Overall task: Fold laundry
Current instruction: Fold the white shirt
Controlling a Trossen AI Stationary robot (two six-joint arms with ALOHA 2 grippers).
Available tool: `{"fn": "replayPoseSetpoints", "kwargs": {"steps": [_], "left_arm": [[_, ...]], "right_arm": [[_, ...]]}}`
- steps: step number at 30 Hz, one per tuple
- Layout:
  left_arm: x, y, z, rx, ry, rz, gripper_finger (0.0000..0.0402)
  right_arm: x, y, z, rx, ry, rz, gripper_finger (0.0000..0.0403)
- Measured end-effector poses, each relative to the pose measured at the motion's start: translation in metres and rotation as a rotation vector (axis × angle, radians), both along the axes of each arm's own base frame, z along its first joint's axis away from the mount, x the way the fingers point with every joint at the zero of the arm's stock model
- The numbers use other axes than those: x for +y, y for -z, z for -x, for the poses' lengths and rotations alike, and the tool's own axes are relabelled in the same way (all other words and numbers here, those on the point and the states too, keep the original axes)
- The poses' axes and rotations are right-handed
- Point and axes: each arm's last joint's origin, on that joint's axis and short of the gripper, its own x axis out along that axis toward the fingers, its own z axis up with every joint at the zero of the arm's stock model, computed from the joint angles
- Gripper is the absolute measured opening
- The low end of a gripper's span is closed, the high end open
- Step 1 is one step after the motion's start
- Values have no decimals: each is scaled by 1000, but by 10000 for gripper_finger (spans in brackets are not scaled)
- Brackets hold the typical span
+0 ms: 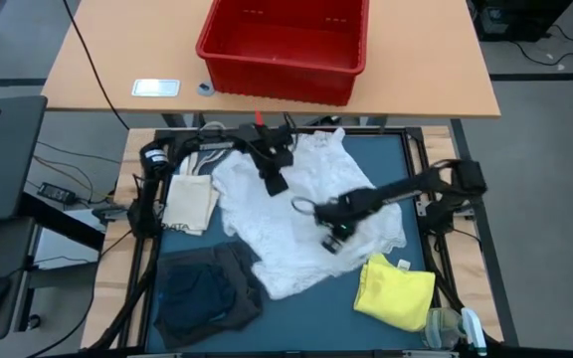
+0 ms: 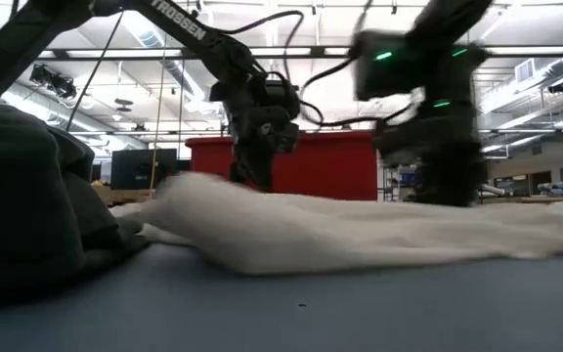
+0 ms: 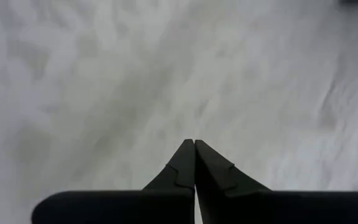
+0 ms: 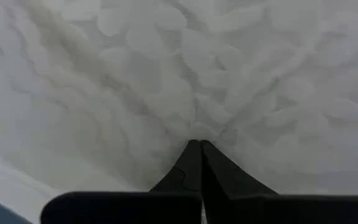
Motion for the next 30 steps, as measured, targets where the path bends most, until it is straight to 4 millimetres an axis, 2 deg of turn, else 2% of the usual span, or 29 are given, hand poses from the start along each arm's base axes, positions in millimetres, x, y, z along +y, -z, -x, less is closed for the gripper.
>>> {"fn": "replayPoseSetpoints", "kwargs": {"steps": [3, 5, 7, 11, 14, 18, 24, 27, 30], "left_arm": [[-20, 13, -11, 50, 18, 33, 4], [-34, 22, -18, 80, 21, 52, 4], [-46, 28, -23, 110, 4, 62, 4], [-66, 39, -31, 181, -45, 23, 4], [-71, 41, -29, 241, -97, -39, 4], [-65, 48, -20, 289, -153, -28, 4], [-54, 69, 13, 434, -226, 46, 4], [-50, 72, 30, 495, -257, 82, 4], [-46, 65, 43, 531, -287, 82, 4]], "right_arm": [[16, -9, 31, 96, -80, 90, 2], [16, -11, 54, 152, -104, 161, 2], [8, -6, 79, 195, -109, 231, 2], [-23, -1, 117, 197, -2, 381, 2], [-41, -10, 133, 150, 115, 425, 2], [-46, -36, 133, -61, 228, 339, 3], [-32, -71, 113, -457, 314, 182, 2], [-24, -75, 97, -587, 320, 141, 2], [-17, -69, 74, -672, 291, 104, 2]]}}
